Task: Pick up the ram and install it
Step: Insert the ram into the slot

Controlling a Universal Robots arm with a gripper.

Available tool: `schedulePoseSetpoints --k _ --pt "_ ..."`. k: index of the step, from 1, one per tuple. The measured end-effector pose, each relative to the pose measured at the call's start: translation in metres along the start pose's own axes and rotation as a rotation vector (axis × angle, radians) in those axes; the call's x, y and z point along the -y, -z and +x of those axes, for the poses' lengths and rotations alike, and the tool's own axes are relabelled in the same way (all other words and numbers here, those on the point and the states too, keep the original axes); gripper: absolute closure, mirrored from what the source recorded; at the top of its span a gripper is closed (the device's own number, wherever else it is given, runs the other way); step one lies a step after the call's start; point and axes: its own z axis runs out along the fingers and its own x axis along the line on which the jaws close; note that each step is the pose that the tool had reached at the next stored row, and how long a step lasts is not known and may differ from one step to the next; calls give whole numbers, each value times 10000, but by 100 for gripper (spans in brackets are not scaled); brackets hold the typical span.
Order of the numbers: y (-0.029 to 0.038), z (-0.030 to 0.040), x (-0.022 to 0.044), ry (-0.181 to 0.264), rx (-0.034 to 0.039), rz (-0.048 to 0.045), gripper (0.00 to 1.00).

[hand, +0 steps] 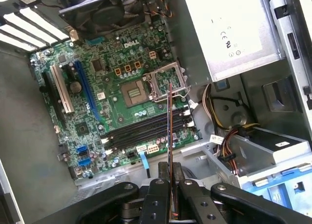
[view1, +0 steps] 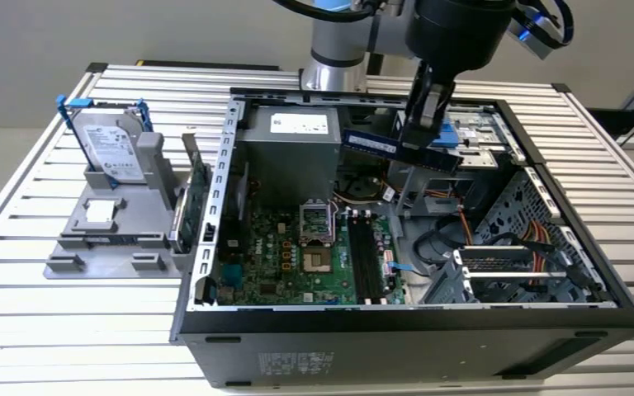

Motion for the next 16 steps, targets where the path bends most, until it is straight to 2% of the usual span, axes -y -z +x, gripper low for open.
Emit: schedulePoseSetpoints --k 16 --pt "0 3 2 -675 15 2 100"
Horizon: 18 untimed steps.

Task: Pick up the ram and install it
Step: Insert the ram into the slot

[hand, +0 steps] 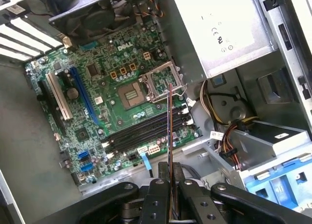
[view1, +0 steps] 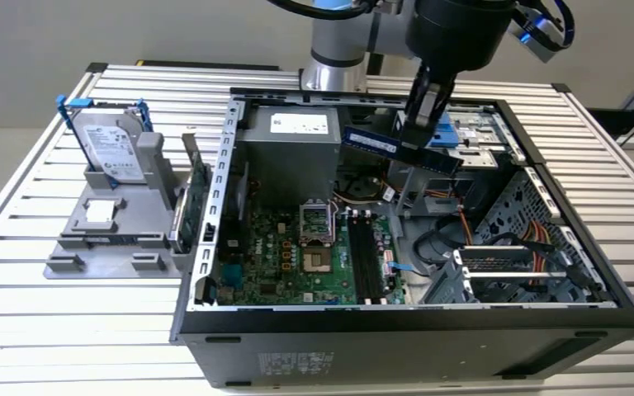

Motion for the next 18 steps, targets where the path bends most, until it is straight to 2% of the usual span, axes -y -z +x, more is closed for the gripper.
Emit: schedulePoseSetpoints --k 18 --pt "0 5 6 -560 12 0 100"
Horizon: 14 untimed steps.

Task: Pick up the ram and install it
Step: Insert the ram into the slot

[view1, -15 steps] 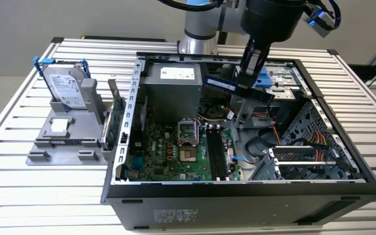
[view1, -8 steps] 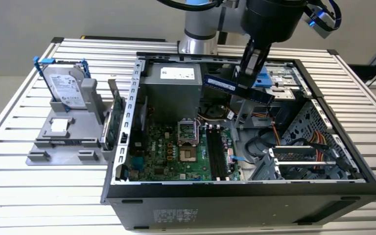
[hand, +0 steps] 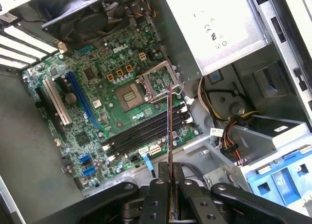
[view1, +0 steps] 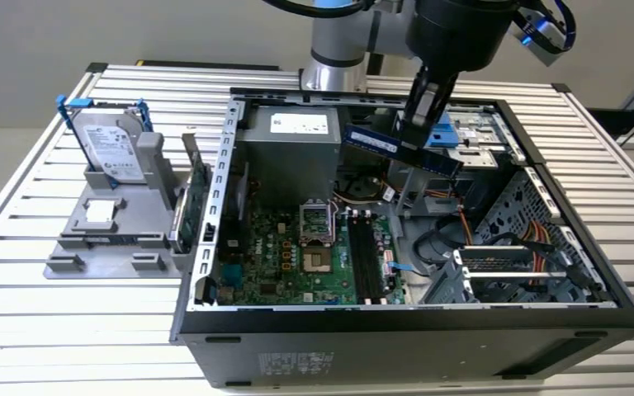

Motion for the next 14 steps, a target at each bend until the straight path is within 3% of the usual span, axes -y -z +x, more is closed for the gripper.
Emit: schedulePoseSetpoints --k 14 --pt "0 -3 6 -369 7 -1 100"
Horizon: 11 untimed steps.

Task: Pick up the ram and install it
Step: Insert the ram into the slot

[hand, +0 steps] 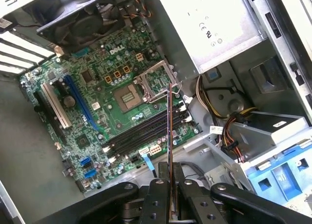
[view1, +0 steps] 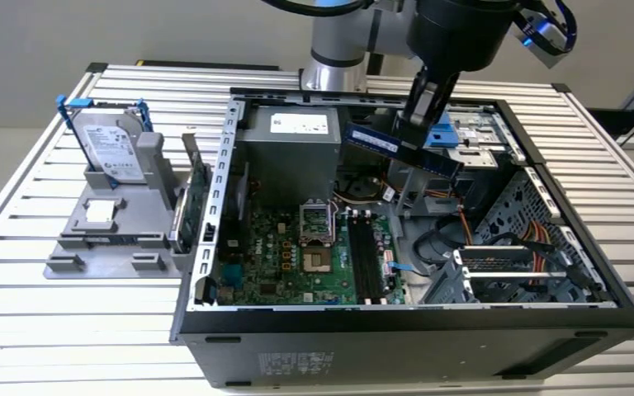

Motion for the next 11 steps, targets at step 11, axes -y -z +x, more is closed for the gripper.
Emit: schedulePoseSetpoints --k 11 --pt "0 0 0 -317 7 1 100"
